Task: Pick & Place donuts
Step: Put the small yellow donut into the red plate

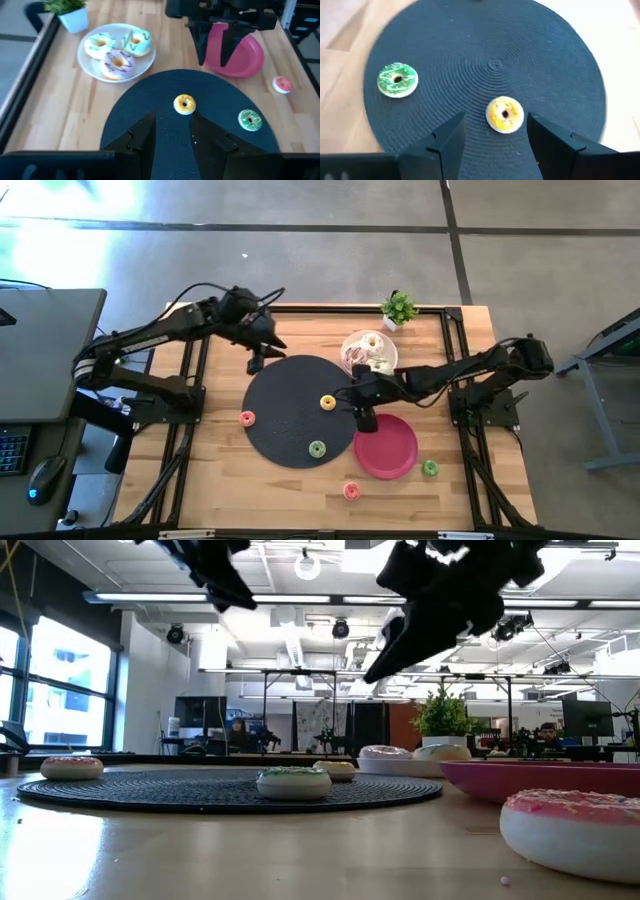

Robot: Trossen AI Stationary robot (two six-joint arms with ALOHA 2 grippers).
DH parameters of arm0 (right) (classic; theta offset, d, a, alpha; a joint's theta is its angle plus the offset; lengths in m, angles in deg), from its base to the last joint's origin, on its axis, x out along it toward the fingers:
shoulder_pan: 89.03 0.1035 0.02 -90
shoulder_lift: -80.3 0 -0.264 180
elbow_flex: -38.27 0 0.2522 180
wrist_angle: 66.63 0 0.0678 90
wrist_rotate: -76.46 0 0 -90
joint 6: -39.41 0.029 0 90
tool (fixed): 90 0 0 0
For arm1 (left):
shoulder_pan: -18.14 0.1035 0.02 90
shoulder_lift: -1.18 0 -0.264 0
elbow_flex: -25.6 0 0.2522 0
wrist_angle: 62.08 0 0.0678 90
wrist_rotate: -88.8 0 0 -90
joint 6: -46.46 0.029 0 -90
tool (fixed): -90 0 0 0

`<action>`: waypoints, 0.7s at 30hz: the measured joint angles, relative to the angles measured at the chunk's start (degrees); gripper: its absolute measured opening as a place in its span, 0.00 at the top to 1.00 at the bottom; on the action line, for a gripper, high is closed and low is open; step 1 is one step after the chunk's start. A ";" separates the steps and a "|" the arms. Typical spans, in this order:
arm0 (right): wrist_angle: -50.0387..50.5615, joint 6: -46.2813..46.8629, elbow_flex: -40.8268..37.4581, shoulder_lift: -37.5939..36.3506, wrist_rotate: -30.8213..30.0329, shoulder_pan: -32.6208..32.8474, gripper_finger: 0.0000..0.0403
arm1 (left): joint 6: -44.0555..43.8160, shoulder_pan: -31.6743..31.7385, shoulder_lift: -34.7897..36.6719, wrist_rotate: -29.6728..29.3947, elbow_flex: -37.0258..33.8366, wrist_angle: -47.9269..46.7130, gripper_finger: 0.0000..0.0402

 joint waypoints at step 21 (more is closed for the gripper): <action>-28.13 1.44 -4.43 19.99 6.81 -3.80 0.51 | -0.96 0.00 21.60 -7.60 -30.68 26.13 0.72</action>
